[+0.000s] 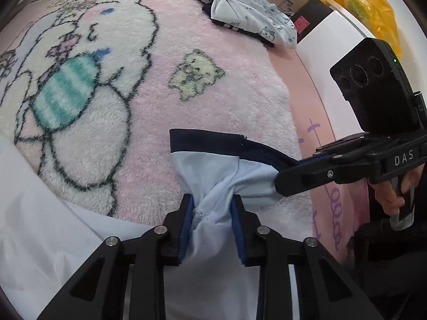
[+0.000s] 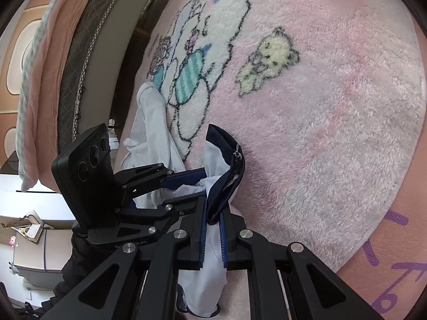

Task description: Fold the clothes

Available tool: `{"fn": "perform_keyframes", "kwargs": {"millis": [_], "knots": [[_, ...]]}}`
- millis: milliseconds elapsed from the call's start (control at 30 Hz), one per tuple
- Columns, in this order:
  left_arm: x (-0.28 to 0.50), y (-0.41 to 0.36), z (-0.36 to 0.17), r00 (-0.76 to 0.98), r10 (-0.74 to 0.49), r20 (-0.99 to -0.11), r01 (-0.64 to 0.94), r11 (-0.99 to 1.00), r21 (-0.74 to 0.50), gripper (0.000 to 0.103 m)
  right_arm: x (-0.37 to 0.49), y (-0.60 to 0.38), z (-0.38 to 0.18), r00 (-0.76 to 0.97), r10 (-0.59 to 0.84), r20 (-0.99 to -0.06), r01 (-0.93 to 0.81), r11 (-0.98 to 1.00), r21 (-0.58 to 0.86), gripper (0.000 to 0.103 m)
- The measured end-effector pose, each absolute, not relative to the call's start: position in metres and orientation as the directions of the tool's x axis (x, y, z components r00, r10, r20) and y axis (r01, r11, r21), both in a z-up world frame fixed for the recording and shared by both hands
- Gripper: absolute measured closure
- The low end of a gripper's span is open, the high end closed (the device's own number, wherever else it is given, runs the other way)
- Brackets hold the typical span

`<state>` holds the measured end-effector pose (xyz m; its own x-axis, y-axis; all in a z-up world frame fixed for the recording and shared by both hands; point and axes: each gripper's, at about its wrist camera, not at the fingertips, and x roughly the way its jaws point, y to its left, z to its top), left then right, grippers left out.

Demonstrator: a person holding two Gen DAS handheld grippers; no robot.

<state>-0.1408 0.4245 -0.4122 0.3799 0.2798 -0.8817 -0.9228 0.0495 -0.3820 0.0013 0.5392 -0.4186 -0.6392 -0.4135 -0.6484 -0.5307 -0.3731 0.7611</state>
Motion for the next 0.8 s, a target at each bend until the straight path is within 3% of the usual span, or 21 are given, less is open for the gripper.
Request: {"fn": "perform_keyframes", "kwargs": {"millis": [233, 333, 500, 567, 800], "knots": [[-0.148, 0.415, -0.401, 0.38, 0.312, -0.871, -0.918, 0.008, -0.398, 0.089, 0.005, 0.544, -0.417, -0.68, -0.376, -0.629, -0.524, -0.35, 0.776, 0.094], [-0.163, 0.41, -0.4, 0.423, 0.337, -0.841, -0.886, -0.042, -0.462, 0.09, 0.014, 0.555, -0.413, -0.7, -0.334, -0.631, -0.526, -0.357, 0.772, 0.074], [-0.172, 0.407, -0.4, 0.476, 0.359, -0.802, -0.843, -0.071, -0.532, 0.09, 0.021, 0.563, -0.415, -0.742, -0.333, -0.582, -0.496, -0.311, 0.811, 0.066], [-0.173, 0.409, -0.401, 0.481, 0.364, -0.798, -0.838, -0.079, -0.54, 0.09, 0.021, 0.559, -0.42, -0.749, -0.355, -0.559, -0.48, -0.29, 0.828, 0.042], [-0.184, 0.411, -0.4, 0.521, 0.409, -0.749, -0.784, -0.119, -0.609, 0.09, 0.005, 0.522, -0.441, -0.669, -0.462, -0.582, -0.459, -0.359, 0.813, 0.041]]}}
